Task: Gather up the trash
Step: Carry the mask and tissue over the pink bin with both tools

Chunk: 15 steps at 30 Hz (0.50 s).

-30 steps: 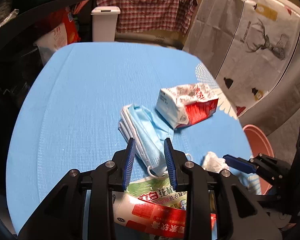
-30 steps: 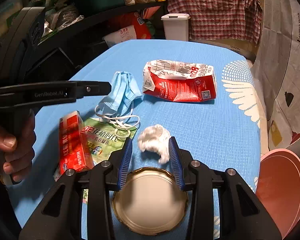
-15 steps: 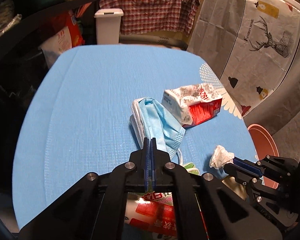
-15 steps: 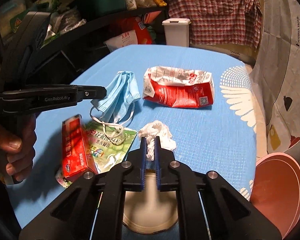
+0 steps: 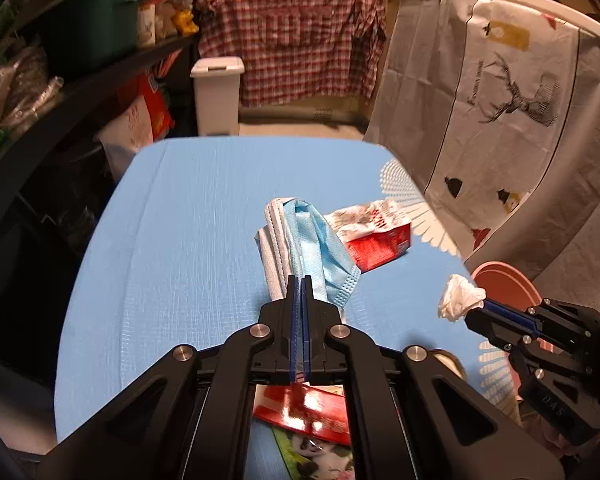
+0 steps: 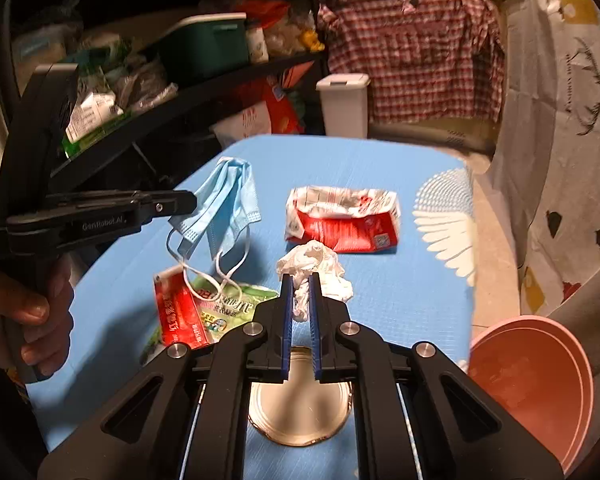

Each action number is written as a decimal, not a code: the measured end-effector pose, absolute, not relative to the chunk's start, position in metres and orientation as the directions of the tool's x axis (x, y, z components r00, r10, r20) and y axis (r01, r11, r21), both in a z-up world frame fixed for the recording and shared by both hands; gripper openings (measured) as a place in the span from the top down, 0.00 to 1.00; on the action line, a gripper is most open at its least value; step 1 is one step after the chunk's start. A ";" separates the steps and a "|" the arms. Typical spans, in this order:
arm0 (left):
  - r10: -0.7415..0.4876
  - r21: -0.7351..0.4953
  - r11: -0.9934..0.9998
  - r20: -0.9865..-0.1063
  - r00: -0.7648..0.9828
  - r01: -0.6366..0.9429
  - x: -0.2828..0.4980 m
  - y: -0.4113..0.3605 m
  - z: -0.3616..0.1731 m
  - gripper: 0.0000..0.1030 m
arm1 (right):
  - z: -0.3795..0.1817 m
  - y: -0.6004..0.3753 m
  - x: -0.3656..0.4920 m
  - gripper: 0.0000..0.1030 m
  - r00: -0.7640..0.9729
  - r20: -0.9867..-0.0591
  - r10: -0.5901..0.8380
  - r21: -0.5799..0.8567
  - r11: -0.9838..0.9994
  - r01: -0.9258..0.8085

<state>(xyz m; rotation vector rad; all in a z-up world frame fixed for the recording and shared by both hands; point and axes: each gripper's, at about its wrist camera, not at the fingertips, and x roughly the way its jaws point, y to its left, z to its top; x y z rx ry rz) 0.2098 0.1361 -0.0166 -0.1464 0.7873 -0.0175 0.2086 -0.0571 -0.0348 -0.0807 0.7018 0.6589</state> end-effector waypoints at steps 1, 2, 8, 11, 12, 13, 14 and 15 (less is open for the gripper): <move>-0.070 -0.139 0.989 -0.697 0.714 -0.039 0.206 0.134 -0.012 0.98 | -0.032 -0.059 0.207 0.92 0.578 -0.615 0.536 0.146 0.798 -0.585; -0.071 -0.141 0.989 -0.691 0.720 -0.039 0.204 0.133 -0.009 0.99 | -0.028 -0.062 0.204 0.92 0.585 -0.607 0.538 0.147 0.799 -0.583; -0.073 -0.145 0.989 -0.665 0.744 -0.033 0.189 0.120 0.005 0.98 | -0.012 -0.080 0.191 0.92 0.621 -0.575 0.532 0.153 0.816 -0.557; -0.075 -0.146 0.989 -0.654 0.753 -0.028 0.181 0.115 0.011 0.98 | -0.004 -0.087 0.184 0.92 0.635 -0.561 0.532 0.152 0.820 -0.552; -0.079 -0.149 0.988 -0.650 0.756 -0.025 0.179 0.113 0.014 0.99 | 0.000 -0.089 0.181 0.92 0.641 -0.554 0.532 0.151 0.821 -0.551; -0.082 -0.149 0.989 -0.643 0.762 -0.020 0.175 0.111 0.017 0.99 | 0.002 -0.092 0.179 0.92 0.645 -0.549 0.531 0.150 0.822 -0.550; -0.081 -0.147 0.989 -0.639 0.765 -0.018 0.173 0.110 0.019 0.98 | 0.005 -0.094 0.177 0.92 0.649 -0.545 0.530 0.148 0.823 -0.548; -0.084 -0.148 0.989 -0.634 0.769 -0.014 0.170 0.108 0.022 0.98 | 0.009 -0.097 0.174 0.92 0.656 -0.539 0.529 0.143 0.825 -0.547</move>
